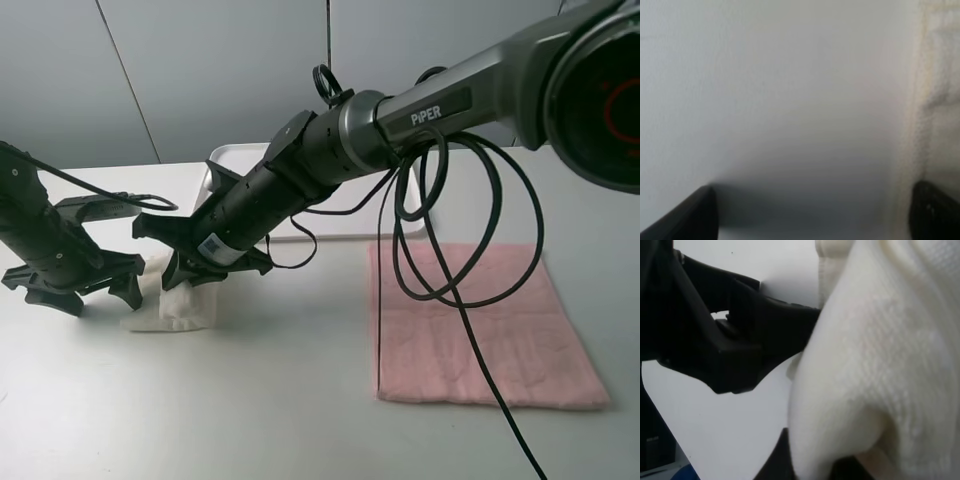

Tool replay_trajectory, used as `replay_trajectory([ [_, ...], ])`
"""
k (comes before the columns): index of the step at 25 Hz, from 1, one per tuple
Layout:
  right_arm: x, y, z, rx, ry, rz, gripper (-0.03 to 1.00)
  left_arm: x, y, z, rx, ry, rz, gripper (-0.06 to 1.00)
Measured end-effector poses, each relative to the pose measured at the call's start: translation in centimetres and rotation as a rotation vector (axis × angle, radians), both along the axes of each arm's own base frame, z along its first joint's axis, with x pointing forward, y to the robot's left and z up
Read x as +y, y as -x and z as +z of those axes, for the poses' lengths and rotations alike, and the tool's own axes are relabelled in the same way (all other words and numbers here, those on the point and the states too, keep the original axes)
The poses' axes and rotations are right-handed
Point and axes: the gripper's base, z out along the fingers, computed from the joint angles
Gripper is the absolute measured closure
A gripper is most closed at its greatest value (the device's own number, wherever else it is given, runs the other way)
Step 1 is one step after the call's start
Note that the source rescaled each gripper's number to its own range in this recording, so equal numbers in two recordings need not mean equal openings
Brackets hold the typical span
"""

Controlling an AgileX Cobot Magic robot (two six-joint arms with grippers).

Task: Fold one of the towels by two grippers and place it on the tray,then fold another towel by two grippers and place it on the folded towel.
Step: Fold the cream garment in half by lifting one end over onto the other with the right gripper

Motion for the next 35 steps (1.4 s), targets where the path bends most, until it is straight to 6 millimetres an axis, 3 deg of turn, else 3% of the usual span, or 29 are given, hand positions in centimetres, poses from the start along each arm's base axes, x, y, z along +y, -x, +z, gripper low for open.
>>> replay_trajectory([
  [14,0.4,-0.6,-0.3,-0.06,-0.031,-0.048,0.91,0.0,0.0,0.0,0.0,0.0,0.0,-0.05],
  [20,0.4,-0.6,-1.9,-0.034,-0.019,-0.06,0.91,0.0,0.0,0.0,0.0,0.0,0.0,-0.05],
  [35,0.6,-1.0,-1.8,-0.044,-0.045,-0.112,0.91,0.0,0.0,0.0,0.0,0.0,0.0,-0.05],
])
